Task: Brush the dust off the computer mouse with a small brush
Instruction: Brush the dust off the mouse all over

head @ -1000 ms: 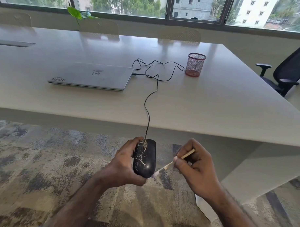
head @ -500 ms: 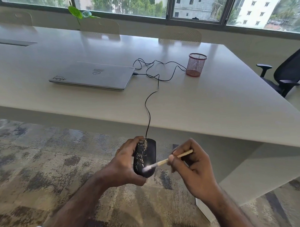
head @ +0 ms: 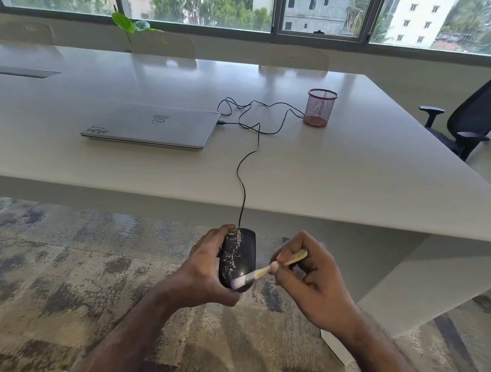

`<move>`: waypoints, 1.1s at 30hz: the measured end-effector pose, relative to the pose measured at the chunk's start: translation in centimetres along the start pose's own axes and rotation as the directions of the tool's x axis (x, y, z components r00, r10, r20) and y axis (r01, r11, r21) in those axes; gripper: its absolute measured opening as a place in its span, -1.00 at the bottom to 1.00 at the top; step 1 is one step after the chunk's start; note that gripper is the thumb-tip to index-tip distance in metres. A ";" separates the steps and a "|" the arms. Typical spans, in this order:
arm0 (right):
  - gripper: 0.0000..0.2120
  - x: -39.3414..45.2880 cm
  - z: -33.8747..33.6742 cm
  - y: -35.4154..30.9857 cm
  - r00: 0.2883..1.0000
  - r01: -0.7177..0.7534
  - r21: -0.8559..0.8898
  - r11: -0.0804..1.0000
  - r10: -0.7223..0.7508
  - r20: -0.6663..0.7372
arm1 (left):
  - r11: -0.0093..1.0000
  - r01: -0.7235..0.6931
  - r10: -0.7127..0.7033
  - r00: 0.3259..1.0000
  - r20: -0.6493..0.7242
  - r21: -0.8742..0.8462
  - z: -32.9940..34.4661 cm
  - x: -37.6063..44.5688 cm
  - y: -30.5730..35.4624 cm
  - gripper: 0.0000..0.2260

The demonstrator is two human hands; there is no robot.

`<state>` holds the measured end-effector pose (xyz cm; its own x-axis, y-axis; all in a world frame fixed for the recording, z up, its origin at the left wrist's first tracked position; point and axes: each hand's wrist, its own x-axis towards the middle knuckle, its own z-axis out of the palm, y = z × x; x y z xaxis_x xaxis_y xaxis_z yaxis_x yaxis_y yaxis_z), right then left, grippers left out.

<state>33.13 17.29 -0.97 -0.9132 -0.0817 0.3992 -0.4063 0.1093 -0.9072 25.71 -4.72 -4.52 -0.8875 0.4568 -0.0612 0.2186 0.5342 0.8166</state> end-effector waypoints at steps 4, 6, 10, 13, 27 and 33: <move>-0.85 -0.1 -0.4 0.2 0.997 0.006 -0.054 0.999 -0.002 0.078 | 1.000 -0.012 0.012 1.000 0.006 0.006 0.1 -0.1 0.0 0.01; -0.80 0.0 -0.7 0.1 0.998 0.007 -0.045 0.999 -0.004 0.070 | 1.000 -0.011 0.011 1.000 0.006 0.000 0.1 -0.1 -0.2 0.01; -0.87 0.3 -0.5 -0.4 0.999 0.029 0.017 0.999 -0.029 -0.024 | 1.000 -0.002 0.002 1.000 -0.004 0.020 0.1 -0.1 -0.3 0.01; -0.87 0.2 0.2 -0.4 0.998 0.039 -0.018 0.999 -0.040 -0.048 | 1.000 0.014 -0.014 1.000 -0.005 0.025 0.2 -0.1 -0.3 0.11; -0.90 0.1 1.2 -0.3 0.988 0.067 -0.165 0.984 -0.043 0.146 | 0.999 0.011 -0.008 0.994 -0.110 0.031 1.2 -0.4 0.1 0.10; -0.90 0.5 0.6 -0.5 0.996 0.091 -0.071 0.993 -0.089 0.029 | 0.999 0.026 -0.024 0.994 -0.110 0.022 1.1 -0.3 0.2 0.14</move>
<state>32.94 16.56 -0.43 -0.8722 -0.1198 0.4743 -0.4887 0.1710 -0.8555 26.49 -4.02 -4.99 -0.9318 0.3626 -0.0171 0.2039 0.5616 0.8019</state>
